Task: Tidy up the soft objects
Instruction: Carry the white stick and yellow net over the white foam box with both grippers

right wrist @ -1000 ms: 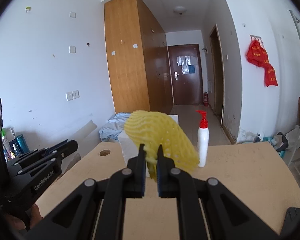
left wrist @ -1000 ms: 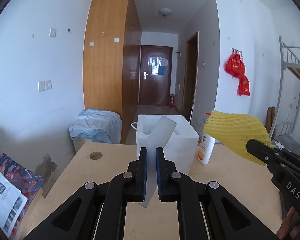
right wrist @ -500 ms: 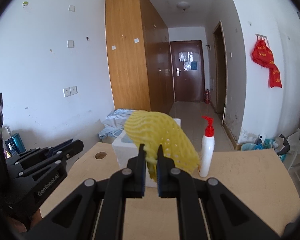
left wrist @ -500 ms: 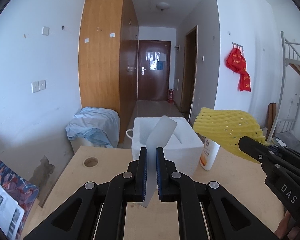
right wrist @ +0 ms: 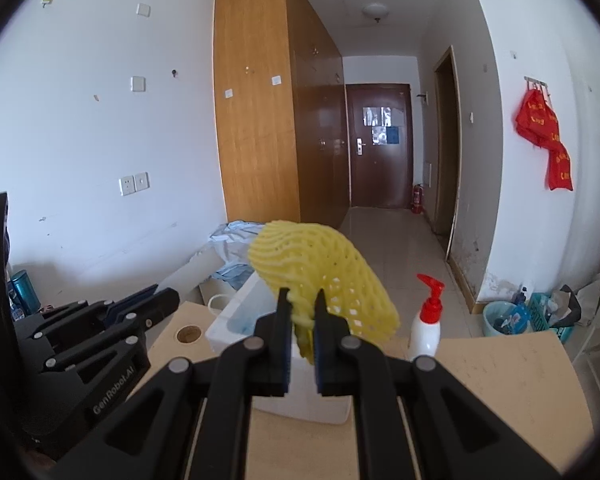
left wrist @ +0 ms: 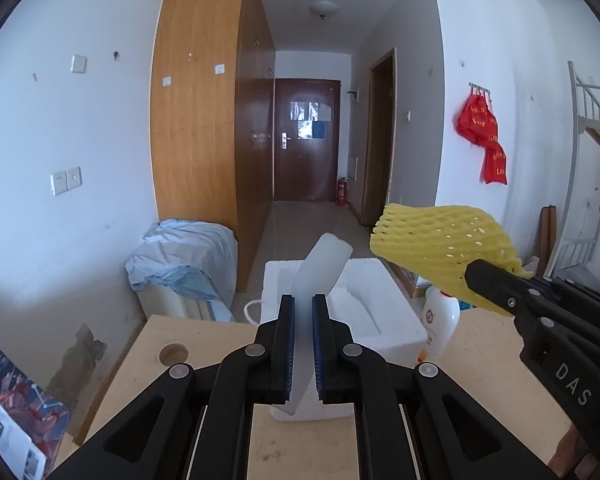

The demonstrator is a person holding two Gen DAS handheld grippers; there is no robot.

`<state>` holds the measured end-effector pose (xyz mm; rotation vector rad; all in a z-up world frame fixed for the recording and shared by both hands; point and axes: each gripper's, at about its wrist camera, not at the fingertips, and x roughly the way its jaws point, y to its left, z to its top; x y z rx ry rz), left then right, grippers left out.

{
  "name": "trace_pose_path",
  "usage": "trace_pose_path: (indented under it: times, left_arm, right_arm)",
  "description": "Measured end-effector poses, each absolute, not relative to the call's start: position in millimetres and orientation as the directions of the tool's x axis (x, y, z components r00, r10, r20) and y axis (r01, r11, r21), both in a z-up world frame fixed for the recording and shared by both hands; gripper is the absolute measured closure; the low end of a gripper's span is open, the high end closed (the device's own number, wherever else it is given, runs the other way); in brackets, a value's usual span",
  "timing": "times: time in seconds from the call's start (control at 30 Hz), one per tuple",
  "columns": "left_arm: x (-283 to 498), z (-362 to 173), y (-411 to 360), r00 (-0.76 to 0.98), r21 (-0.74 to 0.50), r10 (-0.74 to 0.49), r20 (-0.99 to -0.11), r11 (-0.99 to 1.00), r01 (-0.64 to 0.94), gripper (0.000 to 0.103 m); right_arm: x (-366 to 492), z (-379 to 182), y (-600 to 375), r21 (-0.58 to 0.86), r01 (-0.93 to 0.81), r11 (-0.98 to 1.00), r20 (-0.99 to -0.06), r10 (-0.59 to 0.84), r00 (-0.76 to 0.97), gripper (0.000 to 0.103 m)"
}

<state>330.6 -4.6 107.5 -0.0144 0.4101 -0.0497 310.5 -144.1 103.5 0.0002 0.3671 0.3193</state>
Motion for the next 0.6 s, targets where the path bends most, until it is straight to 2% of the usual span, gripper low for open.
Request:
trace_pose_path:
  times: [0.6]
  left_arm:
    - [412,96,-9,0.894,-0.027,-0.057,-0.444,0.998,0.051,0.094]
  right_arm:
    - [376,85,-138,0.081,-0.295,0.952,-0.409,0.302,0.861,0.091]
